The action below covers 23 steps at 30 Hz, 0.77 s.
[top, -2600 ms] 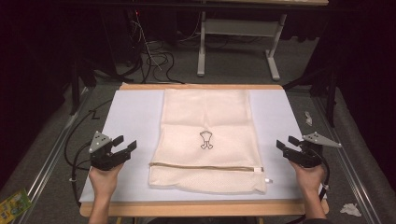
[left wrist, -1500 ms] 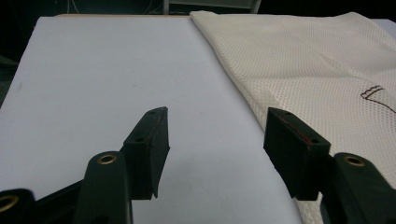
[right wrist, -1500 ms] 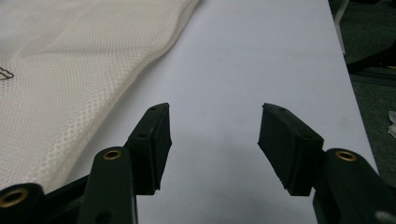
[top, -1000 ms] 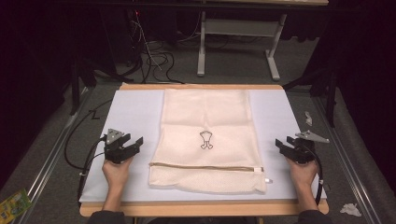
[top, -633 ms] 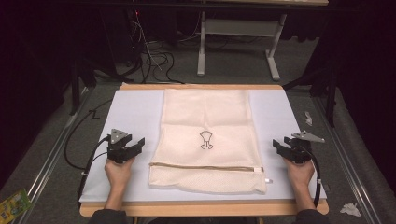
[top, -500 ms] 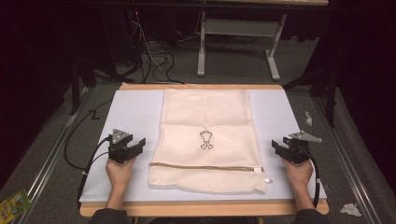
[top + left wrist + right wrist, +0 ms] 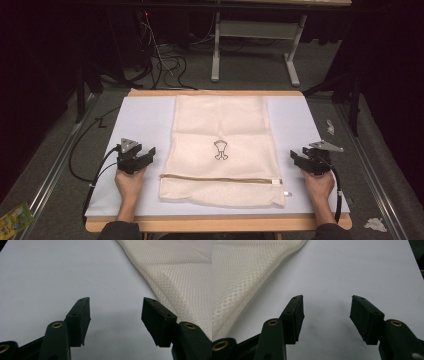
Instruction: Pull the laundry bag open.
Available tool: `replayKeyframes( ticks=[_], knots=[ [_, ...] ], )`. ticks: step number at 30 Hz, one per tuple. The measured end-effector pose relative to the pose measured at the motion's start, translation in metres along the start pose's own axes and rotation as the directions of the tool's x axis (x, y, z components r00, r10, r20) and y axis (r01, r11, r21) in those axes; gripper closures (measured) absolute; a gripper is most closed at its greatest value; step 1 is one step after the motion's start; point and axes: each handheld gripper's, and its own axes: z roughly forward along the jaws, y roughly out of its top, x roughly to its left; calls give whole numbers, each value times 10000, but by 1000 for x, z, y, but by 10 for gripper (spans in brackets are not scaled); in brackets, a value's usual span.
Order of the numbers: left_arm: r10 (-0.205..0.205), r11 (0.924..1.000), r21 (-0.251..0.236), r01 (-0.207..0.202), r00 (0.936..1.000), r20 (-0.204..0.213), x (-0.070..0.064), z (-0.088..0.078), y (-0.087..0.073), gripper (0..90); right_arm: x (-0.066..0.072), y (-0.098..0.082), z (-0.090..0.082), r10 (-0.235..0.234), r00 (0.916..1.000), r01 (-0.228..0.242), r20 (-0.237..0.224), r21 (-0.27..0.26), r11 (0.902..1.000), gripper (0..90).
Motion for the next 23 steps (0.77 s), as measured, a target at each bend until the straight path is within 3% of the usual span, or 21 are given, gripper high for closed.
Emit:
replayKeyframes(
  ticks=[11,23],
  knots=[
    [-90,9995,298,91,10000,-24,0,4,-1,363,4,-1,0,-213,9988,211,444,48,9998,397],
    [93,9992,386,-95,9999,69,-1,4,-1,346,-1,-1,1,220,9995,-223,209,146,9996,348]
  ],
)
